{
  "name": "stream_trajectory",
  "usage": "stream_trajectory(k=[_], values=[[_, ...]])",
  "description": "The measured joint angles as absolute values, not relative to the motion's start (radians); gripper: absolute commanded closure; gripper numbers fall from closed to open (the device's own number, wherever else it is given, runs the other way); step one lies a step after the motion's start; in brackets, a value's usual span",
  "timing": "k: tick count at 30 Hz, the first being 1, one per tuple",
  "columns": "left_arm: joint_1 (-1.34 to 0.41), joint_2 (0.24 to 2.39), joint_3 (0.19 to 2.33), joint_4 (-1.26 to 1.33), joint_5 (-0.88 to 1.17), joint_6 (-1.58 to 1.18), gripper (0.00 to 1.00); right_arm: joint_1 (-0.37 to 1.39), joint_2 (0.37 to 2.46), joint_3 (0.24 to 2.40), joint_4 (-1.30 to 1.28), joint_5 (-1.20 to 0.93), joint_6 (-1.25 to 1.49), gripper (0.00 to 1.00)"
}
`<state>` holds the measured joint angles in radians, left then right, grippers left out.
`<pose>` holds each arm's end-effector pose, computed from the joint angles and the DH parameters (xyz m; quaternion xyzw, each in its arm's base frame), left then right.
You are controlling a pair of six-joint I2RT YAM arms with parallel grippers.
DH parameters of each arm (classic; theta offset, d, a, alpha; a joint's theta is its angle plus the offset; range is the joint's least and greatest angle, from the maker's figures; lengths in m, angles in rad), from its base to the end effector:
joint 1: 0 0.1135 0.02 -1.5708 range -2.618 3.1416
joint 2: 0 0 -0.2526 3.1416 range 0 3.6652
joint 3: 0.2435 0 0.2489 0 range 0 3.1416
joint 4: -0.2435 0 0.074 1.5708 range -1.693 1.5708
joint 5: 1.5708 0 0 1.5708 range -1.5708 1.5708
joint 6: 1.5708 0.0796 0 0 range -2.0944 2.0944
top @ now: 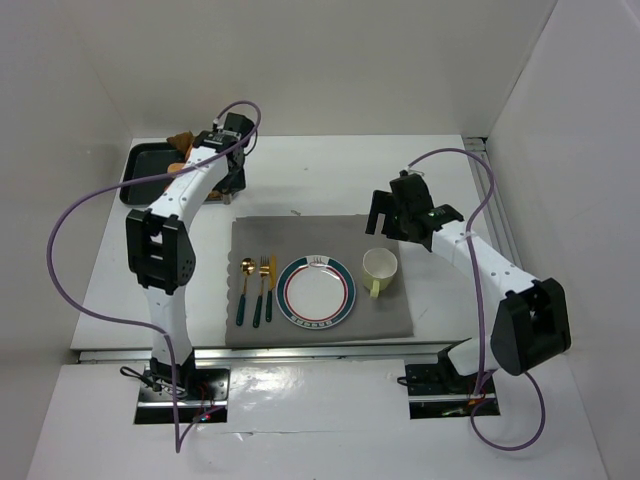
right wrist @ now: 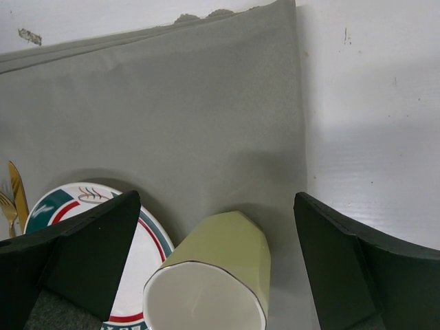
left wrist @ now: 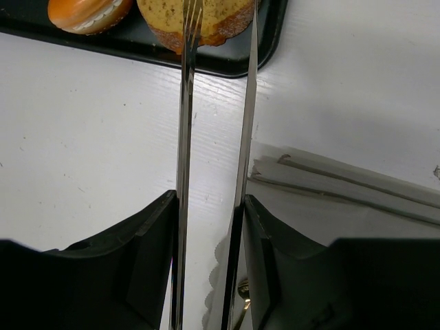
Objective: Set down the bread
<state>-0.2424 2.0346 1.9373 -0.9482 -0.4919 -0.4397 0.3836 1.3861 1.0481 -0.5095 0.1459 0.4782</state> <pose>0.4474 -0.0719 0.2509 -0.1552 0.9259 0.1374 0.3160 0.3034 0.1100 0.2238 0.0699 0.9306 0.0855 0.3491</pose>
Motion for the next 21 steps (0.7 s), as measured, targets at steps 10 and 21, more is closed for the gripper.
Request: stream_trajectory(k=[10, 21], values=[[-0.241, 2.096, 1.953, -0.946, -0.496, -0.422, 0.47, 0.384, 1.407, 1.056, -0.51, 0.146, 0.477, 0.0], [-0.241, 2.151, 2.009, -0.957, -0.517, -0.42, 0.46, 0.384, 1.416, 1.066, -0.509, 0.145, 0.477, 0.0]])
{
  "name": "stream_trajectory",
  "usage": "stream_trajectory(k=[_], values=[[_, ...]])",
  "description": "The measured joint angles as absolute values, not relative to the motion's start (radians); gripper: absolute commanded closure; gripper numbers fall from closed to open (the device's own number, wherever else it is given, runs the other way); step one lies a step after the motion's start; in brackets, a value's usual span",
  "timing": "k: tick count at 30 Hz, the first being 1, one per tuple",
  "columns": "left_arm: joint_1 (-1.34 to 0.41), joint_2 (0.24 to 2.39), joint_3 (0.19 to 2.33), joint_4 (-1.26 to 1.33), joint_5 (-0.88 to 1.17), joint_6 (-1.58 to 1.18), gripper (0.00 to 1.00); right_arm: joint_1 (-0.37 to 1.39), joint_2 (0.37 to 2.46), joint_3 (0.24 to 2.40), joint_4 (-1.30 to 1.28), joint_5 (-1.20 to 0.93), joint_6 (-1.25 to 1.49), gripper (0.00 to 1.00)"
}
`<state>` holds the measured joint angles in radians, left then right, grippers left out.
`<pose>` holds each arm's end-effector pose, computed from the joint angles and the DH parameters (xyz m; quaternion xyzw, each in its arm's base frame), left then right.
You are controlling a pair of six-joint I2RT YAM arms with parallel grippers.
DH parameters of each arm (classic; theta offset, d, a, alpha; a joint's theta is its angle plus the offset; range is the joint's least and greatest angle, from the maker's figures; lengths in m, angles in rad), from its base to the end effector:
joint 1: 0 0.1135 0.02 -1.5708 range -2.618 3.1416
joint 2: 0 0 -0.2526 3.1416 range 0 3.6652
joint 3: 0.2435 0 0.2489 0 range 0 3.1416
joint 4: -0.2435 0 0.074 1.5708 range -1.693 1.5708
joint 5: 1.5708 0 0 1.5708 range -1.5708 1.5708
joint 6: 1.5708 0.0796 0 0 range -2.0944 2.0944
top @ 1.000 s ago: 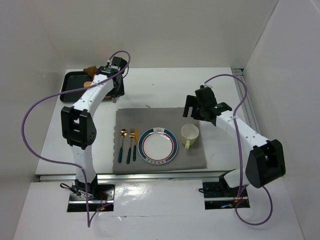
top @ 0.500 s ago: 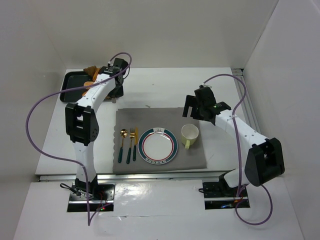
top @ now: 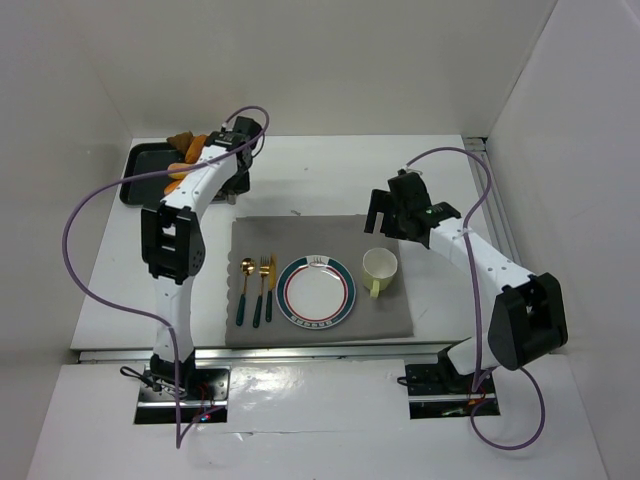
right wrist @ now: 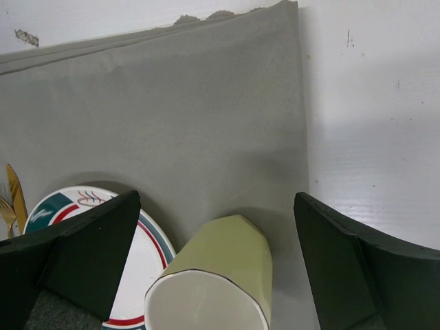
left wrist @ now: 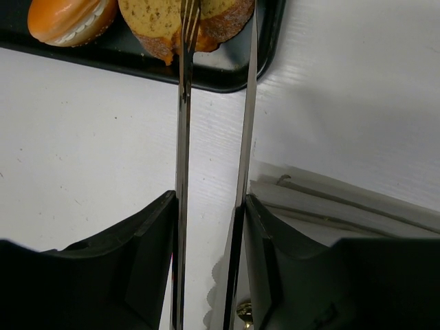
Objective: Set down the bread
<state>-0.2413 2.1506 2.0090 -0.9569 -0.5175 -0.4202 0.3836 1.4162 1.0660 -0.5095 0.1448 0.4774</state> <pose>0.4669 -0.0743 0.2226 -0.1436 0.9308 0.1618 0.2947 0.3087 0.1122 0.2208 0.0690 0.9328 0.0833 0.3438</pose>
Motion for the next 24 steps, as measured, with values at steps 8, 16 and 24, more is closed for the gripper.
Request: stream_trajectory(k=[8, 16, 24], values=[[-0.256, 2.175, 2.039, -0.977, -0.569, -0.419, 0.43, 0.384, 1.422, 1.067, -0.509, 0.144, 0.477, 0.0], [-0.26, 2.21, 2.075, -0.982, -0.62, -0.418, 0.41, 0.384, 1.435, 1.067, -0.509, 0.142, 0.477, 0.0], [-0.26, 2.26, 2.101, -1.005, -0.624, -0.412, 0.41, 0.384, 1.436, 1.067, -0.509, 0.142, 0.477, 0.0]])
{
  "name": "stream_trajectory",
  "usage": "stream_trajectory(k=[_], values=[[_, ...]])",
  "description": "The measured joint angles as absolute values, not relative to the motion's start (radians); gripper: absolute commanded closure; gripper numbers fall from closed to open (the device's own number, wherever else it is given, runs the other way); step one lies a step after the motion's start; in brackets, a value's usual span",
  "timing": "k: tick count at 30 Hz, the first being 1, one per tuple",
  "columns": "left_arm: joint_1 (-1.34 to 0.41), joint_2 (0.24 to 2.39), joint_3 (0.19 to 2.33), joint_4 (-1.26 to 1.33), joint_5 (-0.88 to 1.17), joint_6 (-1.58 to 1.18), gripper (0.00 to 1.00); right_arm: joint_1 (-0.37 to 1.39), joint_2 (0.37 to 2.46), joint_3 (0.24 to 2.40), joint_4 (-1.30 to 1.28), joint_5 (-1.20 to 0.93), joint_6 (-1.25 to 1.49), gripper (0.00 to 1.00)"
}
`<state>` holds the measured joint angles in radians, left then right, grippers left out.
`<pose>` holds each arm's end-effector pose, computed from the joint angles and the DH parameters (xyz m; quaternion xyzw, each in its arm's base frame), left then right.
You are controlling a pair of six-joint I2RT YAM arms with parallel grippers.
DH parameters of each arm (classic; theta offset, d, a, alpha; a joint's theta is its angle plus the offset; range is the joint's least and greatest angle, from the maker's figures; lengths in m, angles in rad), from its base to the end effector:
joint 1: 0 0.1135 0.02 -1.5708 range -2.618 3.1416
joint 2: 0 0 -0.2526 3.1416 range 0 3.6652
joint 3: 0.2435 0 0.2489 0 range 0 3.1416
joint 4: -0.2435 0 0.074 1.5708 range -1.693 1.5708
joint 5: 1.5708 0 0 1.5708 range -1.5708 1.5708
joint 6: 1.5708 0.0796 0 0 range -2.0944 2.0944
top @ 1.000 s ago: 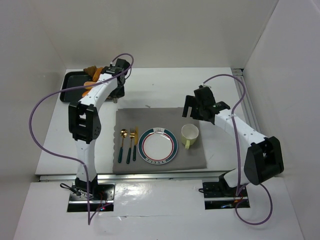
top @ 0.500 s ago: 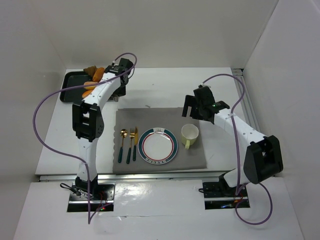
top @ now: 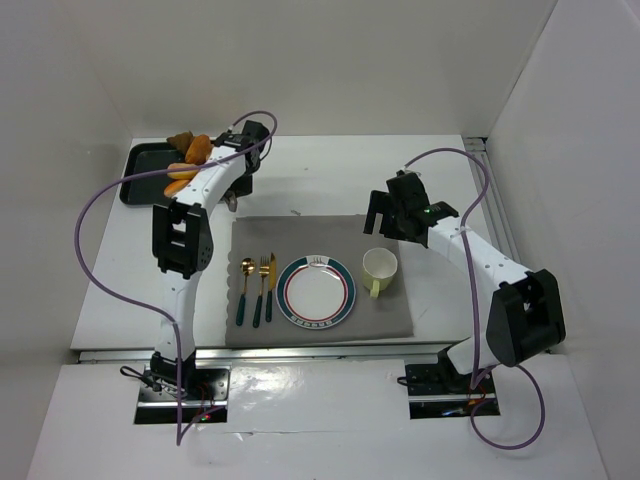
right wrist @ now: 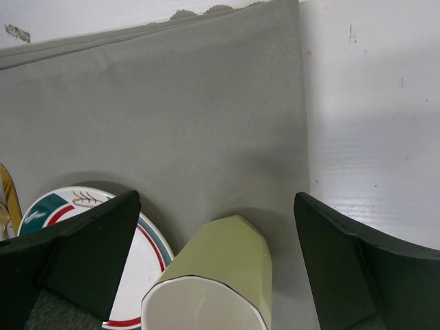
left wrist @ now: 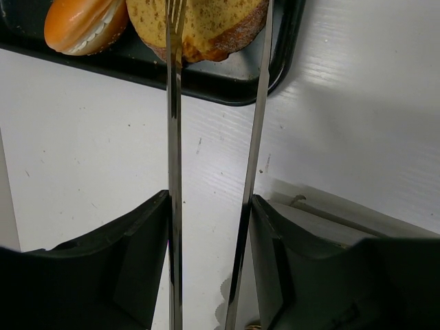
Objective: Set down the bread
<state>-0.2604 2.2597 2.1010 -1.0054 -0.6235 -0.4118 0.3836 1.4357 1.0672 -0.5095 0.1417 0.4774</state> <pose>0.4791 -0.0796 0.2023 -0.1323 0.9248 0.2202 0.2805 0.3107 0.1133 0.2152 0.0680 0.9361 0.0808 0.3356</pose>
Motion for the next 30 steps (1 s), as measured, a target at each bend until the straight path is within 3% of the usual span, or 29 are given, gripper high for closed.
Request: stream_trajectory(k=[15, 17, 29, 30], values=[[-0.27, 2.285, 2.145, -1.017, -0.617, -0.388, 0.38, 0.384, 1.436, 1.067, -0.509, 0.136, 0.477, 0.0], [-0.271, 2.295, 2.155, -1.021, -0.617, -0.389, 0.41, 0.384, 1.436, 1.067, -0.509, 0.135, 0.477, 0.0], [-0.272, 2.294, 2.155, -1.059, -0.657, -0.395, 0.91, 0.384, 1.436, 1.067, -0.509, 0.134, 0.477, 0.0], [-0.272, 2.29, 2.155, -1.063, -0.66, -0.395, 0.99, 0.384, 1.436, 1.067, -0.509, 0.134, 0.477, 0.0]])
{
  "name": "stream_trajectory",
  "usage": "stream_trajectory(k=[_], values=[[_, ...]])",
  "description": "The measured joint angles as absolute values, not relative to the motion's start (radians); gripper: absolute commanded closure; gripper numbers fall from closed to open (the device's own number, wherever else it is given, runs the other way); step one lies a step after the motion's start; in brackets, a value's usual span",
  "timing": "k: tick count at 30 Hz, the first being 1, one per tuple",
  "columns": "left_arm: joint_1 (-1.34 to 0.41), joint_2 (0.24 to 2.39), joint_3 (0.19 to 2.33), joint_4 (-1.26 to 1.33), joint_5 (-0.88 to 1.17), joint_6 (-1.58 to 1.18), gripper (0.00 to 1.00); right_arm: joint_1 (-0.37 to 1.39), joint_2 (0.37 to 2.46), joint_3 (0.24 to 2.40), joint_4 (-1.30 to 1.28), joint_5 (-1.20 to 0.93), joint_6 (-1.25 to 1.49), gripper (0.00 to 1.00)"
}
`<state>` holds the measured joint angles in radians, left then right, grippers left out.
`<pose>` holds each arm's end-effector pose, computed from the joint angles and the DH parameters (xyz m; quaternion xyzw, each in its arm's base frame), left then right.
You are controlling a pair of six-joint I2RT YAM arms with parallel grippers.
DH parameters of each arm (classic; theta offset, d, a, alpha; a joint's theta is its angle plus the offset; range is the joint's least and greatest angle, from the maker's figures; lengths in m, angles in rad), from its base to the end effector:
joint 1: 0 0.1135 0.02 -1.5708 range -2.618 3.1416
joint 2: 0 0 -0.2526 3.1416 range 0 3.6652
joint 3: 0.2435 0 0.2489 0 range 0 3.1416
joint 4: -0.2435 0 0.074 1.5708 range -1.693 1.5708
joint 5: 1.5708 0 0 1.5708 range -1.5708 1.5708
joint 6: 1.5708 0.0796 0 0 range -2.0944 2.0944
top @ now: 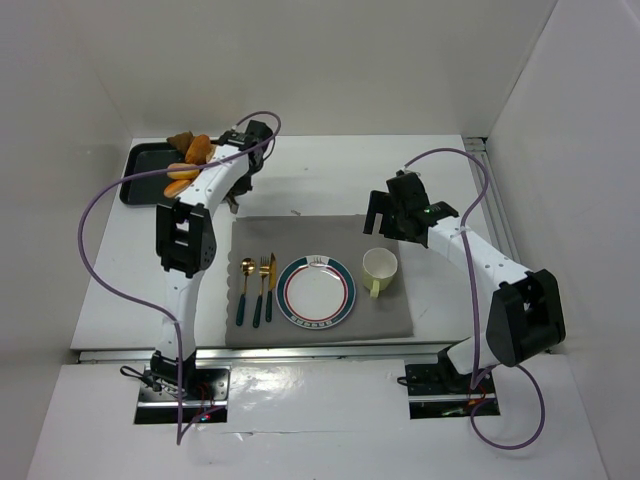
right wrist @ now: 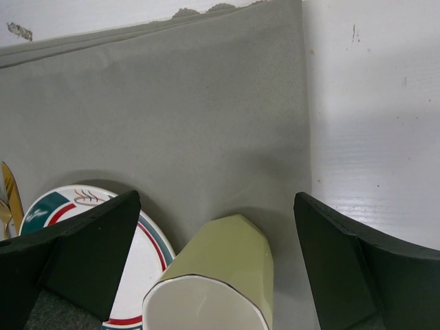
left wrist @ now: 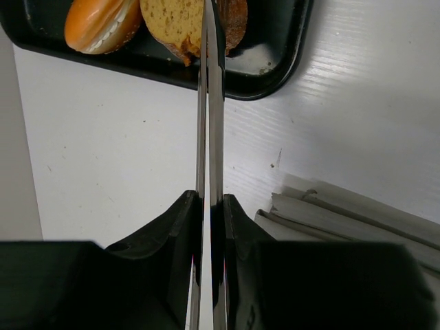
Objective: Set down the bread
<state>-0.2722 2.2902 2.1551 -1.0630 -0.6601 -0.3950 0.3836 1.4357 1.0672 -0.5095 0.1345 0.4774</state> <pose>0.4790 -0.0830 0.2030 -0.1170 0.9242 0.2435 0.2699 0.3106 0.1138 0.2151 0.0668 0.9364 0.0839 0.3342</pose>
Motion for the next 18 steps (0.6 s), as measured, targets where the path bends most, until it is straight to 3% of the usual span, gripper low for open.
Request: stream_trajectory(k=[18], values=[[-0.283, 2.009, 2.16, -1.141, -0.709, -0.422, 1.0, 0.384, 1.436, 1.068, -0.509, 0.113, 0.477, 0.0]])
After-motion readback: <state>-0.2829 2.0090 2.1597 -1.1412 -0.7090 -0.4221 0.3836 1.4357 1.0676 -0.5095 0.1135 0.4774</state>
